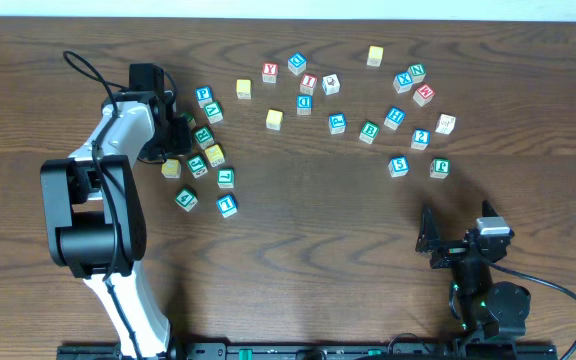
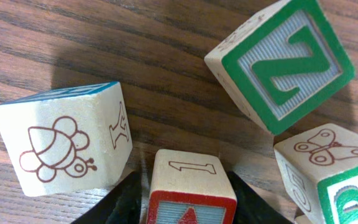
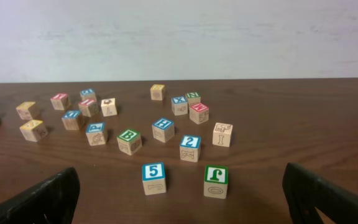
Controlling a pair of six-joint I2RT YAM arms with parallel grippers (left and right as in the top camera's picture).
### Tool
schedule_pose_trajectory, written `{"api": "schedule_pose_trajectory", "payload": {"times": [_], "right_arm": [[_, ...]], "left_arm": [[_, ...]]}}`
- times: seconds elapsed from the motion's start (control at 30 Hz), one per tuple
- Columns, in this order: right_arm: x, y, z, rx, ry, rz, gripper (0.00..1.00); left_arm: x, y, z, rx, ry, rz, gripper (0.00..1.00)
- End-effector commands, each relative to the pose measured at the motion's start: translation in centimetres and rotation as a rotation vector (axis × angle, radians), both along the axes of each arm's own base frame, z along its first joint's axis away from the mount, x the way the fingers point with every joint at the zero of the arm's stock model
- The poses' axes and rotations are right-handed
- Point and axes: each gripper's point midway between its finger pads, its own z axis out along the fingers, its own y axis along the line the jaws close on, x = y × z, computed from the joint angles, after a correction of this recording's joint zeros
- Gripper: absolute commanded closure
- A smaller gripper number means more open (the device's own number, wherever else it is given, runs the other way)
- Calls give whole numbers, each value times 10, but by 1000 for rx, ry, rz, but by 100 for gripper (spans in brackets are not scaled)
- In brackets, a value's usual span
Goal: Spell out AI2
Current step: 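Lift the 'A' block and carry it right toward the table center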
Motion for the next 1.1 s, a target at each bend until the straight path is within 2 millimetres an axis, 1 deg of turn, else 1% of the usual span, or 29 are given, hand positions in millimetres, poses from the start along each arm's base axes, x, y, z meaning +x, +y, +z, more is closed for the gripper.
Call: {"api": "schedule_pose_trajectory", "payload": {"times": [0.0, 0.23, 0.33, 0.43, 0.6, 0.8, 0.9, 1.0, 1.07], "right_arm": [[0, -1, 0, -11, -3, -5, 1], [0, -1, 0, -11, -3, -5, 1], [0, -1, 0, -11, -3, -5, 1], [0, -1, 0, -11, -3, -5, 1], [0, -1, 0, -11, -3, -5, 1], [0, -1, 0, -11, -3, -5, 1], [0, -1, 0, -11, -3, -5, 1], [0, -1, 0, -11, -3, -5, 1], [0, -1, 0, -11, -3, -5, 1]], "left_arm": [[-3, 2, -9, 15, 21, 4, 63], [-3, 2, -5, 16, 15, 4, 70], [-1, 2, 3, 17, -5, 4, 70], [2, 3, 16, 18, -34, 5, 70], [5, 3, 41, 21, -88, 5, 71], [5, 3, 81, 24, -164, 13, 71], [1, 2, 103, 16, -198, 40, 71], [-6, -3, 121, 10, -218, 45, 71], [-12, -13, 130, 7, -223, 21, 71]]}}
